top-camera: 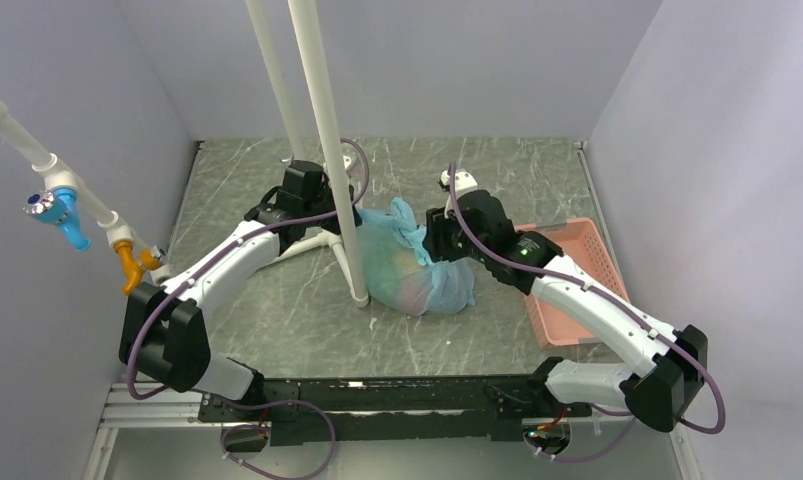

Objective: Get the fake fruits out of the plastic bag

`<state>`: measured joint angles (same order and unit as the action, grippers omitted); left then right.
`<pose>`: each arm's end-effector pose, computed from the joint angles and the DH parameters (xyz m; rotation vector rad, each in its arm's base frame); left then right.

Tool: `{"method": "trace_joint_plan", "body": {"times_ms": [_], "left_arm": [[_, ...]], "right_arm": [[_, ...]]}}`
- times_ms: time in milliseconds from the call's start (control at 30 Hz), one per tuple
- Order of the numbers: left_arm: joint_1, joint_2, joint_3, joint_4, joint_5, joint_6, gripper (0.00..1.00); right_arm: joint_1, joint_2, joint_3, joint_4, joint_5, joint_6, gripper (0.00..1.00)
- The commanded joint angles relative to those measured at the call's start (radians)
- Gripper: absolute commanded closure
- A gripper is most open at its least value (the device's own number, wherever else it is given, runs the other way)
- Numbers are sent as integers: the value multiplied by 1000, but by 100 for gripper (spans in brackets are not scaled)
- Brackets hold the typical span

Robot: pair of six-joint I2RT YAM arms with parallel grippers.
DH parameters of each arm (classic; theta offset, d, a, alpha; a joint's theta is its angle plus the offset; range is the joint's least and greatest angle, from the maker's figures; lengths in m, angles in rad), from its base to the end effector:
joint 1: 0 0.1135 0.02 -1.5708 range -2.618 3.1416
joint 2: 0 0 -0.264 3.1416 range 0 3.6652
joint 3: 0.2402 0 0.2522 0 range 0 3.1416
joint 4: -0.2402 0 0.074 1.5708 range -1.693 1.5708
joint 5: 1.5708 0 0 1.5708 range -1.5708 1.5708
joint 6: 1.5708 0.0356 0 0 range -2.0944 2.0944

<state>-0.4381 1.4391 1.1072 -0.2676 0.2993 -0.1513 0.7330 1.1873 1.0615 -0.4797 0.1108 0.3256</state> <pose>0.2904 -0.1477 0.2912 0.4896 2.1610 -0.6573 0.1971 0.1722 0.3249 -0.3845 2.1792 0.4793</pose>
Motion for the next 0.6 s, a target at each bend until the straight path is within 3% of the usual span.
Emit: {"method": "trace_joint_plan", "body": {"times_ms": [0, 67, 167, 400, 567], "left_arm": [[-2, -2, 36, 24, 58, 17, 100], [-1, 0, 39, 20, 69, 18, 100], [-2, 0, 41, 18, 77, 19, 100], [-3, -5, 48, -4, 79, 13, 100], [-4, 7, 57, -12, 79, 13, 100]], "right_arm": [[1, 5, 80, 6, 38, -83, 43], [2, 23, 96, 26, -42, -116, 33], [16, 105, 165, -2, -58, -149, 29], [166, 287, 287, -125, 327, -223, 37], [209, 306, 268, -157, 476, -201, 39]]}}
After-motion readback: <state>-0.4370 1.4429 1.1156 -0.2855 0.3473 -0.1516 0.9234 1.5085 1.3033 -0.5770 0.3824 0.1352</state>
